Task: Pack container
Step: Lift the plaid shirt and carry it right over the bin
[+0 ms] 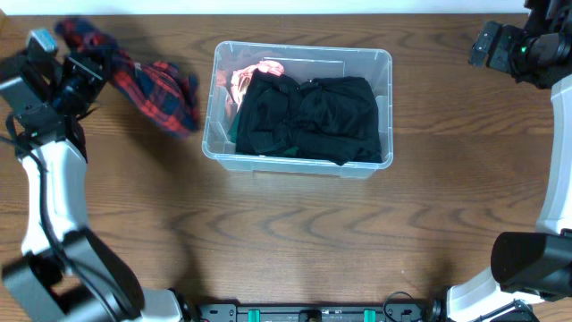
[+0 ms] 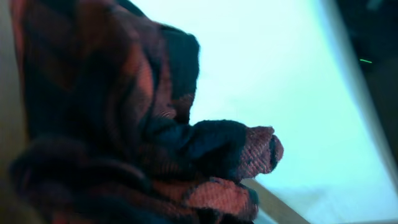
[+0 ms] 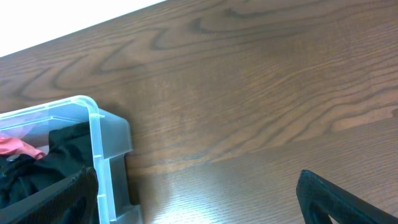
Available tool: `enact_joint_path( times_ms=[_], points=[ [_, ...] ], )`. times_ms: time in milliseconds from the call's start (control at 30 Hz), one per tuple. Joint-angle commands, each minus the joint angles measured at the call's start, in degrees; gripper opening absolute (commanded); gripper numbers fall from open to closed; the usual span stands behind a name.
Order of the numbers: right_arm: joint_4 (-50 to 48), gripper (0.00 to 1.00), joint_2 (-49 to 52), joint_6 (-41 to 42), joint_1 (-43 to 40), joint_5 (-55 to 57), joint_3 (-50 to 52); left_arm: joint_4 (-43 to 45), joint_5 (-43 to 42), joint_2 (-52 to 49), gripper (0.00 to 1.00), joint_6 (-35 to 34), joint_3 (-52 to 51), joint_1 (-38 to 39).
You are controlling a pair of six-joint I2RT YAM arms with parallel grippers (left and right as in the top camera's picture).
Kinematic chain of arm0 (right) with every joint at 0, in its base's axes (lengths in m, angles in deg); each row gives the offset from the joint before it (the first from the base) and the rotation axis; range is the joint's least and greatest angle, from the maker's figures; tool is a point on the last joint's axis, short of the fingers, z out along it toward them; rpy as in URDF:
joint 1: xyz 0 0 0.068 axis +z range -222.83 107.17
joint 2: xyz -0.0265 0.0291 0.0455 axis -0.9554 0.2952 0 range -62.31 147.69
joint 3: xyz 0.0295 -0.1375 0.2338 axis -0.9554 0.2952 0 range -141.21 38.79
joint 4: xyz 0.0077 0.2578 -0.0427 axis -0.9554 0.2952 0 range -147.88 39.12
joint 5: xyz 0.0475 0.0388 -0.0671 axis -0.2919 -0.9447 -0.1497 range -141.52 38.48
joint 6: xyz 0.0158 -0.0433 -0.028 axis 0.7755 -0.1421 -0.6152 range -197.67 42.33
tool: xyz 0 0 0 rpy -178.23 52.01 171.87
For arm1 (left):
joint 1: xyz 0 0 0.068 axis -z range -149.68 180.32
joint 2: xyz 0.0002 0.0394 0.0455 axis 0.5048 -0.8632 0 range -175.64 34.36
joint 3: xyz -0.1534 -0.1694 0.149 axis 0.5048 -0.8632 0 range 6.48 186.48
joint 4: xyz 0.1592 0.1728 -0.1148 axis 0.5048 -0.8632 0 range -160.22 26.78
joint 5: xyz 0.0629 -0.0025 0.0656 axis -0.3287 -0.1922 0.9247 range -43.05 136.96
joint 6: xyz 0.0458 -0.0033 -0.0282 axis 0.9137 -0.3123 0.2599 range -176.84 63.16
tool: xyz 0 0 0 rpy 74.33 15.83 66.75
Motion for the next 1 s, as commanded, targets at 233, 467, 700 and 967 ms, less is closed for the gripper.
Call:
enact_joint_path(
  times_ms=[233, 467, 700, 967],
  points=[
    [0.1, 0.99, 0.0, 0.6, 0.2, 0.2, 0.2, 0.6, -1.2, 13.0, 0.06, -0.2, 2.6, 9.5],
    [0.1, 0.99, 0.0, 0.6, 0.2, 0.2, 0.2, 0.6, -0.5, 18.8, 0.06, -1.2, 6.2, 15.4],
    [0.1, 0.99, 0.0, 0.6, 0.2, 0.2, 0.2, 0.6, -0.2, 20.4, 0.06, -4.3, 13.9, 19.2],
    [0.1, 0.99, 0.0, 0.6, 0.2, 0.2, 0.2, -1.5, 7.0, 20.1, 0.06, -5.1, 15.3, 31.7]
  ],
)
